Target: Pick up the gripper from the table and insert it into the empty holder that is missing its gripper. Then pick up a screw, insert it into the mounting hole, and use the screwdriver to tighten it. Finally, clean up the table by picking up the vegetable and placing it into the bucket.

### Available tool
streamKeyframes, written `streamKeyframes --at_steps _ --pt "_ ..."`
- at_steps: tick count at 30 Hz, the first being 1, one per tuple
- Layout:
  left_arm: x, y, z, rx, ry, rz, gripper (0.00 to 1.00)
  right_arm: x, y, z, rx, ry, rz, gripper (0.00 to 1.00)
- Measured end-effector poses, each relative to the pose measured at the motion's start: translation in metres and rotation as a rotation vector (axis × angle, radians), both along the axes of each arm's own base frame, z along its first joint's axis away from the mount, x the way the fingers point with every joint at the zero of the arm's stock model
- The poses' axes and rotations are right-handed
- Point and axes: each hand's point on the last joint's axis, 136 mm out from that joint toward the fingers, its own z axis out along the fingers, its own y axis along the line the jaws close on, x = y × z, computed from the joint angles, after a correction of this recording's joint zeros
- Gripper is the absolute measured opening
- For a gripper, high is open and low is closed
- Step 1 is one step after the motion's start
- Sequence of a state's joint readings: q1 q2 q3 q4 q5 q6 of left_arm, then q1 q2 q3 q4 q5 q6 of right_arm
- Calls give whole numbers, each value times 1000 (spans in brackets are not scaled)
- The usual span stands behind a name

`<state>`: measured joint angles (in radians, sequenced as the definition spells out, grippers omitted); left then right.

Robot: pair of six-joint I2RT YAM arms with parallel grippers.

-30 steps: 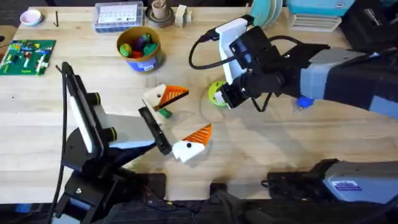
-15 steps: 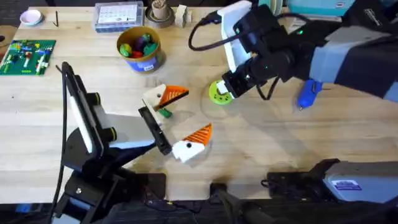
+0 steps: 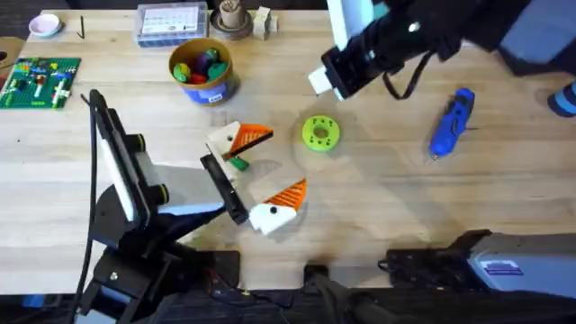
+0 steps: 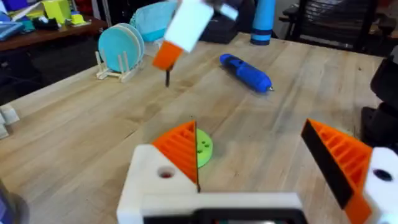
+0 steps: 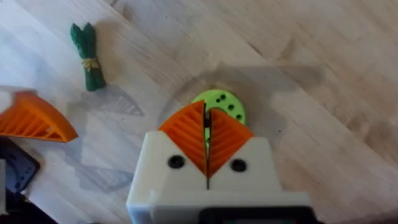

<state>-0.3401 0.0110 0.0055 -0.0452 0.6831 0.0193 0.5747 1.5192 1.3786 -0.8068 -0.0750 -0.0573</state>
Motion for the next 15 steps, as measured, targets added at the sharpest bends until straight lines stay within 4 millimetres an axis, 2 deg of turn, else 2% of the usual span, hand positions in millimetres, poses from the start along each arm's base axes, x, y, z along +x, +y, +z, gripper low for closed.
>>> streamKeyframes --at_steps 6,15 --pt "0 0 0 0 0 0 993 5 9 44 39 -64 15 6" --pt "0 0 0 0 0 0 993 -12 52 88 98 -137 125 6"
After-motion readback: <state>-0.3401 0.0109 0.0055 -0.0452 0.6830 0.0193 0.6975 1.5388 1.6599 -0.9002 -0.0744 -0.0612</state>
